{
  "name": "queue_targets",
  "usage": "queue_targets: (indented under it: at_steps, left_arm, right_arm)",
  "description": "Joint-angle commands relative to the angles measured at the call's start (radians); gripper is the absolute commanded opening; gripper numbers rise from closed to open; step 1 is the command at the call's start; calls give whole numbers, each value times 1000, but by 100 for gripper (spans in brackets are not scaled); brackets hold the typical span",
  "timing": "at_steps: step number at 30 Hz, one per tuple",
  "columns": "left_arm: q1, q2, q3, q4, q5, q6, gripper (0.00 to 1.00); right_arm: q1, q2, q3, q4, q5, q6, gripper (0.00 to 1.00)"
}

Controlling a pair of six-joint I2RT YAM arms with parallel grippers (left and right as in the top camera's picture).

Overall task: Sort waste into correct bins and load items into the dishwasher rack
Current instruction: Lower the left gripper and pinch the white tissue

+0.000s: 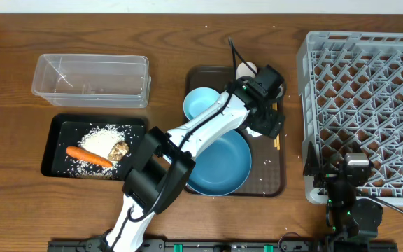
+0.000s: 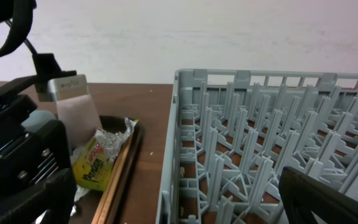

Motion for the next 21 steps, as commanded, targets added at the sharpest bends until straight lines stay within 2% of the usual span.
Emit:
queue_targets:
  at_steps: [1, 21]
  left_arm:
    - [-2, -20, -7, 20, -12, -27, 91]
    - [-3, 12, -14, -8, -13, -28, 91]
  right_arm:
    - [-16, -6, -3, -2, -1, -15, 99]
    - [-16, -6, -3, -2, -1, -15, 99]
